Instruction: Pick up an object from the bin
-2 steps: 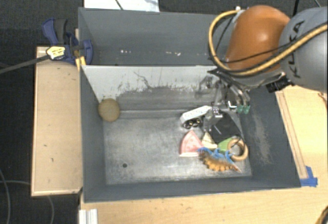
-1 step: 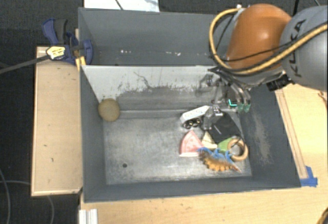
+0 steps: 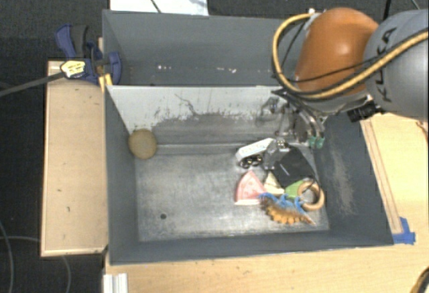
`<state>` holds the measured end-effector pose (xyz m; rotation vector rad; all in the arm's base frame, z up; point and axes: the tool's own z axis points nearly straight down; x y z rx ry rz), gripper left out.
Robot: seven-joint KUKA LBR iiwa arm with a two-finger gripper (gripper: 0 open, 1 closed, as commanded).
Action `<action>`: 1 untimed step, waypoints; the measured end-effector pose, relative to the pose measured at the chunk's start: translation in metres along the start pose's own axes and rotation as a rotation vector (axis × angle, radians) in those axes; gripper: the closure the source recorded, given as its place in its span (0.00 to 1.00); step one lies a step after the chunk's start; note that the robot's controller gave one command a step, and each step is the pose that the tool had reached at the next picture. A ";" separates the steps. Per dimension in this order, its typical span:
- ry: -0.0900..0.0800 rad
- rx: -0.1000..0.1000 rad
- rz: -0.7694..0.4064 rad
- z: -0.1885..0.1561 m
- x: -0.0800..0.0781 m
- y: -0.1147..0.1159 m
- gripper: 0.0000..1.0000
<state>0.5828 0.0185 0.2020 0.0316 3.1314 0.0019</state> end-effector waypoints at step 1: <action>0.004 -0.002 0.136 0.127 0.040 -0.042 1.00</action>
Offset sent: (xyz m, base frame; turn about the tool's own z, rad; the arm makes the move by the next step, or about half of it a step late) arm 0.0000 0.0000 0.0000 0.0000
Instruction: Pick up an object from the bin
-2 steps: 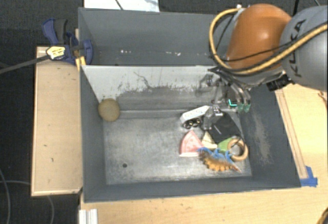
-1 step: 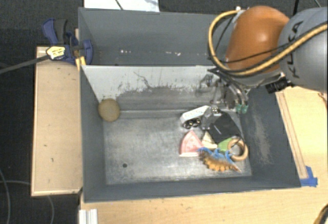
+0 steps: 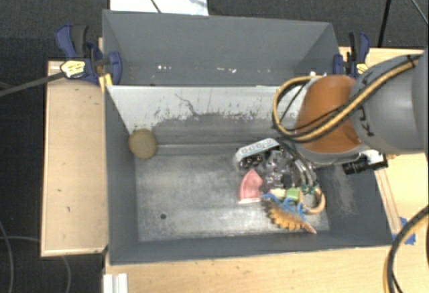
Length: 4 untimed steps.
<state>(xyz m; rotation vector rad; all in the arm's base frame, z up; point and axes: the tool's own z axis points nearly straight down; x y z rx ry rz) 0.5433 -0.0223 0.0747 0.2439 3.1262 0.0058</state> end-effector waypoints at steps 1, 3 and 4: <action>0.000 0.000 0.000 0.000 0.000 0.000 1.00; 0.008 0.004 0.034 -0.029 -0.004 0.005 1.00; 0.008 0.004 0.026 -0.094 0.003 -0.001 1.00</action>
Offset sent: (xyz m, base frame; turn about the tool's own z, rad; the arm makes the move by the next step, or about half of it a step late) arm -0.0003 0.0010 -0.0047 0.0167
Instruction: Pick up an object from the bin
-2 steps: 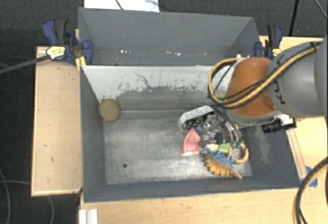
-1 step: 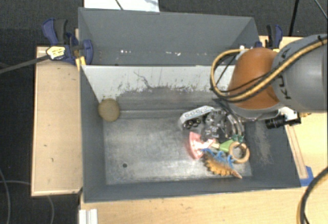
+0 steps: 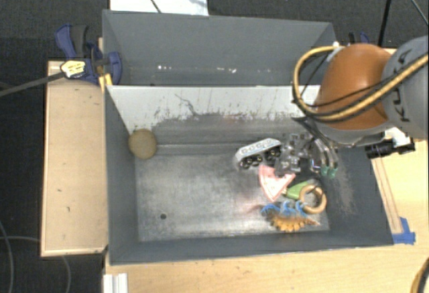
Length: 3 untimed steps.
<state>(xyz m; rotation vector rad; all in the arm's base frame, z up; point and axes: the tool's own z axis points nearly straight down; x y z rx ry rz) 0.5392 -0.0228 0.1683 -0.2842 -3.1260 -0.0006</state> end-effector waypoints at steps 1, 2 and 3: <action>-0.011 -0.001 -0.003 -0.038 -0.005 -0.001 1.00; -0.004 -0.001 0.059 0.094 0.001 0.000 0.00; -0.002 0.000 0.060 0.091 0.001 0.000 1.00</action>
Offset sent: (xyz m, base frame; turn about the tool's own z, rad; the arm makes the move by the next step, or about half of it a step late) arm -0.0021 0.0007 -0.0940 0.0607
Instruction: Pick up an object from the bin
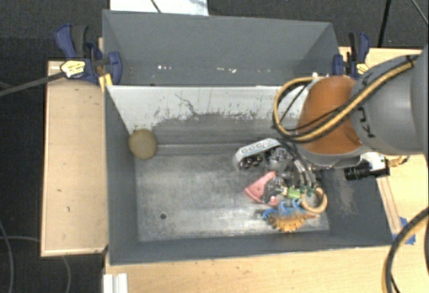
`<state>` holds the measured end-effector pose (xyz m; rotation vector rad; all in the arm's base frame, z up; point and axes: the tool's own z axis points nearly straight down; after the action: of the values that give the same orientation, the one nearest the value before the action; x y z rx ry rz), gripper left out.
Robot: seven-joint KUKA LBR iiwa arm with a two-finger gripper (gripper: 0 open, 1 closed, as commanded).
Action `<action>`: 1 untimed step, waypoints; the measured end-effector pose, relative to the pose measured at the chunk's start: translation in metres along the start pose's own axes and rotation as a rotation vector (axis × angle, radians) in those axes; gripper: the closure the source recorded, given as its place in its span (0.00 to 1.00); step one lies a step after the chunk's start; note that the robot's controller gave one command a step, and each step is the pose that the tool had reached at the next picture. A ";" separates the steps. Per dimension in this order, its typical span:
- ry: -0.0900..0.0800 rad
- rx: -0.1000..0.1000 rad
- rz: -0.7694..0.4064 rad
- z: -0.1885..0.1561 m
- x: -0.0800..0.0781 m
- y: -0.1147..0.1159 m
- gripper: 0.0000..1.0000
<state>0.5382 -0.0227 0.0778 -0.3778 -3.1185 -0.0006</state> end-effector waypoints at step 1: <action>0.000 0.000 0.000 0.000 0.000 0.000 1.00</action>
Offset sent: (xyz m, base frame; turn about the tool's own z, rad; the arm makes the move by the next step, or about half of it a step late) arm -0.0237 0.0207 -0.0078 0.0248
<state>0.5382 -0.0227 0.0778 -0.3778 -3.1185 -0.0006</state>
